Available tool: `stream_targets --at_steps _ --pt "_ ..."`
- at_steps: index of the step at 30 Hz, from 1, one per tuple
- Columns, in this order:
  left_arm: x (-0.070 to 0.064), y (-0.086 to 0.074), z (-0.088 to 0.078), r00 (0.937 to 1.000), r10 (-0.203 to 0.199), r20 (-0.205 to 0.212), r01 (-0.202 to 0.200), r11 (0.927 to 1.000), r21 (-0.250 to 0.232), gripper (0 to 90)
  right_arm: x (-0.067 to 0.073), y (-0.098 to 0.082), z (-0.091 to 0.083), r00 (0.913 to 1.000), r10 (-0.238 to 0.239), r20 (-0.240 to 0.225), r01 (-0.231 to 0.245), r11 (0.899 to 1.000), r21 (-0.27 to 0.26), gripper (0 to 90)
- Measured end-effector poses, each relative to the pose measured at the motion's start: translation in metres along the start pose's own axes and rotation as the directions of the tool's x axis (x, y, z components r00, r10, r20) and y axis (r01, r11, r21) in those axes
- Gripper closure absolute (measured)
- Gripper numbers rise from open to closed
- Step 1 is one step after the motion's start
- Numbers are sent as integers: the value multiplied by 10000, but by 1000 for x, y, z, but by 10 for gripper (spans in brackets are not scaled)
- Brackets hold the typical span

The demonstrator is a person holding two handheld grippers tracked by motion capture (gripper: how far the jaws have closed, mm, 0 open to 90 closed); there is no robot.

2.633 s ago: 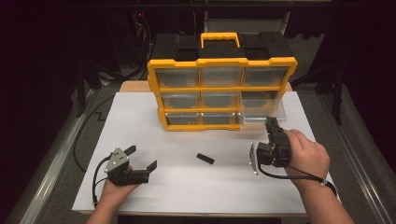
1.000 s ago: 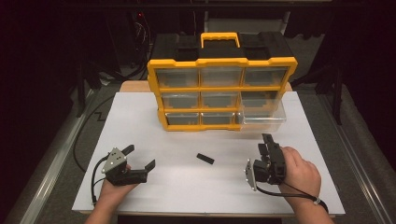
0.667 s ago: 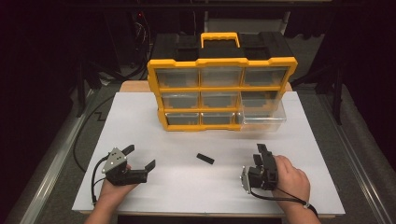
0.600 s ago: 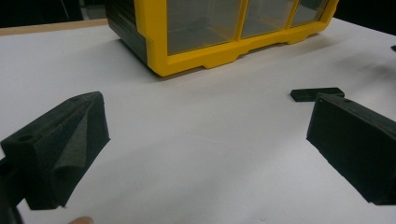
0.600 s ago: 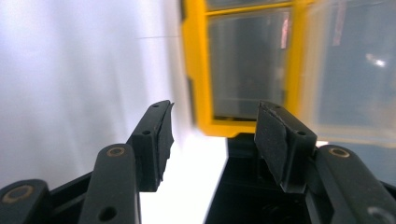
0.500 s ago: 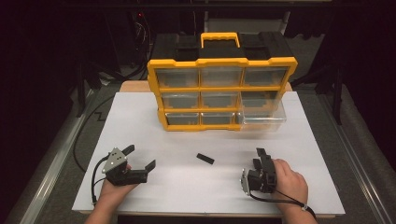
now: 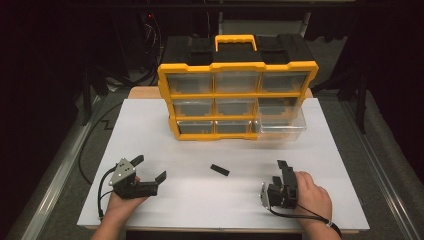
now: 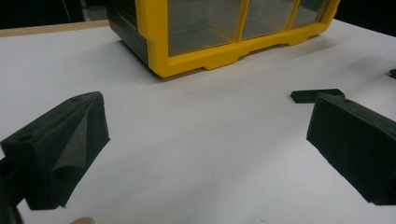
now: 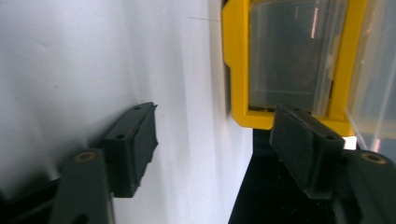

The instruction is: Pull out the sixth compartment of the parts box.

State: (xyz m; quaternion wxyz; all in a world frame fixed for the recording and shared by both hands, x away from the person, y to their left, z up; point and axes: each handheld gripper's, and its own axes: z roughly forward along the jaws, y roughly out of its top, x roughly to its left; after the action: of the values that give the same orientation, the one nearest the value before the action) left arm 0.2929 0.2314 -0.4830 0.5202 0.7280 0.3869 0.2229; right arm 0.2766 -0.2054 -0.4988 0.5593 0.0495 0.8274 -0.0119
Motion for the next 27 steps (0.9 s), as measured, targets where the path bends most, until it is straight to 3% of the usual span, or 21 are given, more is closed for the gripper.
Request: stream_targets --at_steps 2,13,17,23,25,27 --pt "0 0 1 10000 -35 -11 35 10000 -25 2 -2 -1 -1 9998 22 191 -20 10000 -86 229" --pt "-1 0 0 10000 17 -38 -17 10000 -51 2 -6 -10 -5 9997 105 222 -107 9999 80 2" --pt "-1 0 0 10000 17 -47 -17 10000 -39 2 -7 -9 -7 9984 227 525 -224 9997 -64 1" --pt "-1 1 -1 10000 -48 -63 47 9999 -127 2 -8 -6 -9 9983 379 441 -371 9991 -182 1" --pt "-2 1 -1 9999 -110 -9 110 9998 -182 2 -8 -7 -9 9978 529 406 -520 9984 -238 1" --pt "-2 2 -2 10000 -96 3 96 9997 -236 2 -10 -7 -8 9949 988 226 -982 9949 -228 2"
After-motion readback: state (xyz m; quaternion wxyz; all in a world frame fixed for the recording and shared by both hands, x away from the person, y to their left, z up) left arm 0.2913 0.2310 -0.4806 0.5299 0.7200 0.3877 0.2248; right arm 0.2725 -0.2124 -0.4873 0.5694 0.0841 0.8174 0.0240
